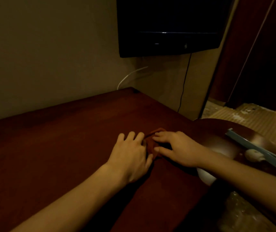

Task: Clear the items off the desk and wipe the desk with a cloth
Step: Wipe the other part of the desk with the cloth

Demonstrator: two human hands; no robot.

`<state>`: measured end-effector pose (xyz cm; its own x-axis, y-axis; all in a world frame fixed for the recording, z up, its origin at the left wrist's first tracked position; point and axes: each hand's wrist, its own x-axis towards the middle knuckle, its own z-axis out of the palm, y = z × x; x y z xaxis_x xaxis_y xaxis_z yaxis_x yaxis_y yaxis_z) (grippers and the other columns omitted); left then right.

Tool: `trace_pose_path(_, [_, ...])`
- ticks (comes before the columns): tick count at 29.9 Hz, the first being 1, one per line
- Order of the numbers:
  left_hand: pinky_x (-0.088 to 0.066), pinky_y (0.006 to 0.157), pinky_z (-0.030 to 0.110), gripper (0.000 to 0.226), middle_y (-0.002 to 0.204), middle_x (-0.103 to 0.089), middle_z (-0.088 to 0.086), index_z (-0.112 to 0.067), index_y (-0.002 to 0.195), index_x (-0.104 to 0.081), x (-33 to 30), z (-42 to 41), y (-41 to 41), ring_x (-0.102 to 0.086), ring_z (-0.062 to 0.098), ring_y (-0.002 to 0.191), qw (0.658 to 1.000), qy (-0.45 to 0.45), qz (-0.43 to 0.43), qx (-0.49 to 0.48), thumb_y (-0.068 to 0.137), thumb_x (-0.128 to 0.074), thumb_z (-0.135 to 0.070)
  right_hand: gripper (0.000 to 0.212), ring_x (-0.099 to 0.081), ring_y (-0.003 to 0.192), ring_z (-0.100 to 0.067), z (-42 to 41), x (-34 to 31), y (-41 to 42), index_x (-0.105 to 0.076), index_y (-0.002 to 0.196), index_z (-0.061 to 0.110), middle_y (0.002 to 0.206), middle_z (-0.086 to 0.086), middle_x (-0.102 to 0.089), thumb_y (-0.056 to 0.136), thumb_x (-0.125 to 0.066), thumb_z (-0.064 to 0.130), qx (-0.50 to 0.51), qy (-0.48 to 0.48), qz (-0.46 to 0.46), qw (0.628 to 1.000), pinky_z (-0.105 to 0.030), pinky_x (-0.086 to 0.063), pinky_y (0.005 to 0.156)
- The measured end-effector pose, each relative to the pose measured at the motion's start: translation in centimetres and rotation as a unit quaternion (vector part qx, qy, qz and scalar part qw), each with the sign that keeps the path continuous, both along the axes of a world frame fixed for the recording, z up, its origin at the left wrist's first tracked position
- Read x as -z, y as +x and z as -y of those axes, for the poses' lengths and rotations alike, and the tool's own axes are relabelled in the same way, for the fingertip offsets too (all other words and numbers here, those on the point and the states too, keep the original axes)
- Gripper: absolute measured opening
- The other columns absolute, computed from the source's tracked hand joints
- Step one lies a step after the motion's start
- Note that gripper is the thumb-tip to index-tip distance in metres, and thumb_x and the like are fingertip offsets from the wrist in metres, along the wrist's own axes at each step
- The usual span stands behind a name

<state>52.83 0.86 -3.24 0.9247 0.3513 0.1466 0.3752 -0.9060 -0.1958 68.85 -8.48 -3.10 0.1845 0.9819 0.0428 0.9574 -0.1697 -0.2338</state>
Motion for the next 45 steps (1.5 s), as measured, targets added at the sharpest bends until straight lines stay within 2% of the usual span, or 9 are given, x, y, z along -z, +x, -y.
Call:
trace_pose_path(4, [-0.028,0.093,0.045,0.055,0.128,-0.041,0.006,-0.012,0.125,-0.053,-0.3,2.5,-0.8,-0.039,0.027,0.113,0.999,-0.004,0.004,0.032,0.096,-0.024,-0.05,0.053,-0.02,0.143,-0.003,3.3,0.6,-0.8,-0.04,0.145,0.029,0.155,0.008,-0.03,0.096,-0.046,0.047,0.006,0.001,0.006,1.0,-0.022,-0.014,0.115])
trace_pose_path(7, [-0.028,0.094,0.045,0.052,0.138,-0.033,0.005,-0.014,0.125,-0.053,-0.1,1.9,-0.7,-0.038,0.027,0.117,0.999,-0.032,0.012,0.036,0.099,-0.022,-0.046,0.055,-0.019,0.143,-0.001,3.4,0.4,-0.7,-0.038,0.146,0.031,0.155,0.011,-0.028,0.095,-0.046,0.05,0.009,-0.007,0.004,1.0,-0.018,-0.011,0.112])
trace_pose_path(12, [-0.026,0.095,0.049,0.047,0.144,-0.032,0.001,-0.015,0.131,-0.05,0.2,-1.5,1.3,-0.03,0.033,0.124,0.999,0.013,-0.031,0.038,0.101,-0.023,-0.04,0.053,-0.031,0.141,-0.01,-0.4,0.0,0.8,-0.044,0.143,0.024,0.153,0.001,-0.036,0.095,-0.047,0.047,0.008,-0.019,0.032,0.999,-0.03,-0.023,0.117])
trace_pose_path(19, [-0.026,0.096,0.053,0.05,0.14,-0.036,0.0,-0.015,0.131,-0.047,0.5,-8.1,5.6,-0.03,0.036,0.124,0.998,-0.013,-0.05,-0.028,0.099,-0.024,-0.045,0.048,-0.043,0.134,-0.018,-7.6,-0.3,4.2,-0.053,0.137,0.018,0.145,-0.005,-0.048,0.095,-0.053,0.039,0.015,-0.006,0.059,0.998,-0.024,-0.03,0.108])
trace_pose_path(24, [-0.025,0.094,0.053,0.053,0.141,-0.036,0.001,-0.017,0.133,-0.046,0.6,-9.4,6.2,-0.028,0.034,0.124,0.998,-0.027,-0.054,-0.031,0.098,-0.022,-0.048,0.05,-0.039,0.137,-0.016,-8.6,0.1,5.2,-0.05,0.139,0.019,0.147,-0.005,-0.044,0.095,-0.052,0.042,0.023,-0.011,0.044,0.999,-0.026,-0.027,0.111])
trace_pose_path(31, [-0.026,0.091,0.051,0.054,0.137,-0.039,-0.001,-0.019,0.135,-0.045,0.9,-4.5,3.0,-0.031,0.031,0.123,1.0,-0.012,-0.026,0.011,0.097,-0.023,-0.051,0.049,-0.036,0.138,-0.01,-2.5,0.3,3.0,-0.05,0.139,0.022,0.149,-0.001,-0.042,0.094,-0.054,0.041,0.018,0.0,0.017,1.0,-0.023,-0.025,0.111])
trace_pose_path(36, [-0.026,0.087,0.046,0.057,0.13,-0.045,-0.003,-0.016,0.131,-0.05,1.1,1.5,-0.1,-0.037,0.028,0.118,0.996,0.015,0.016,0.083,0.096,-0.022,-0.051,0.05,-0.03,0.139,-0.004,4.9,0.5,-0.1,-0.047,0.141,0.023,0.152,0.004,-0.036,0.094,-0.053,0.04,0.03,0.009,-0.004,1.0,-0.009,-0.014,0.107])
trace_pose_path(41, [-0.028,0.084,0.046,0.071,0.121,-0.05,-0.001,-0.014,0.126,-0.055,0.8,6.3,-2.3,-0.041,0.027,0.108,0.991,-0.009,0.024,0.13,0.087,-0.008,-0.051,0.054,-0.021,0.136,0.008,10.9,0.7,-2.2,-0.043,0.142,0.032,0.152,0.014,-0.032,0.091,-0.049,0.051,0.046,0.01,-0.024,0.999,-0.013,-0.015,0.112])
trace_pose_path(45, [-0.032,0.082,0.047,0.063,0.116,-0.052,0.0,-0.013,0.12,-0.059,0.6,9.3,-3.3,-0.044,0.028,0.105,0.99,-0.014,0.025,0.139,0.089,-0.017,-0.047,0.057,-0.021,0.136,0.01,13.9,1.0,-3.2,-0.044,0.14,0.036,0.15,0.019,-0.033,0.088,-0.044,0.059,0.067,0.015,-0.021,0.997,-0.017,-0.019,0.114])
